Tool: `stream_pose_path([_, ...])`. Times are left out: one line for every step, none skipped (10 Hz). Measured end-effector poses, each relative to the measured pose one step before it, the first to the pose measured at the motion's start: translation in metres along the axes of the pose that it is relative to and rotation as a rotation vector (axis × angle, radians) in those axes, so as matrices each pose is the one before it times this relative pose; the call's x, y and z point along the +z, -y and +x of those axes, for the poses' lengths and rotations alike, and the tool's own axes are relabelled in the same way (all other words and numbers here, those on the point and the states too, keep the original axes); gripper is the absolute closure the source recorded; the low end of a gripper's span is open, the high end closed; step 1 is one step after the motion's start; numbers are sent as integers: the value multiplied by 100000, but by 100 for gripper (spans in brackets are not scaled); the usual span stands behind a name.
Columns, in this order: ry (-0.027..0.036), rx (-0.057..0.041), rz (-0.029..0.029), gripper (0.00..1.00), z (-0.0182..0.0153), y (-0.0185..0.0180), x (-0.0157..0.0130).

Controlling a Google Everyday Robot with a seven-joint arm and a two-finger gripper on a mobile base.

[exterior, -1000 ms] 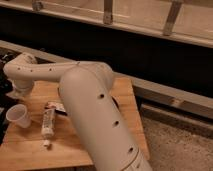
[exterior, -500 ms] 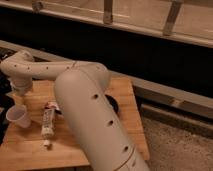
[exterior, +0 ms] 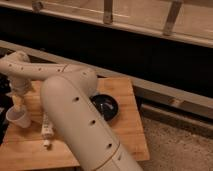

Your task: Pick up the ceramic cup

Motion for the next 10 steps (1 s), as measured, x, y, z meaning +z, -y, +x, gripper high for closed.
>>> stream_pose_path([-3235,154,-1567,20,-6,94,621])
stream_pose_path([-4371,1056,-2221,20,357,411,1041])
stream_pose_path([-2644,943,-1597,20,50,174,643])
stream_pose_path([-727,445,51,20,-5,-19,243])
stream_pose_path([-407,1979,857,20,255,215,-141])
stream_pose_path([-304,1724,757,20,368,397,-134])
stream_pose_path([57,577,503,20,-13,41,-59])
stream_pose_path([251,403,579,20,-196,-112,-41])
stream_pose_path([-192,459,127,20,71,-26,-15])
stream_pose_path([-54,823,368,20,232,267,-87])
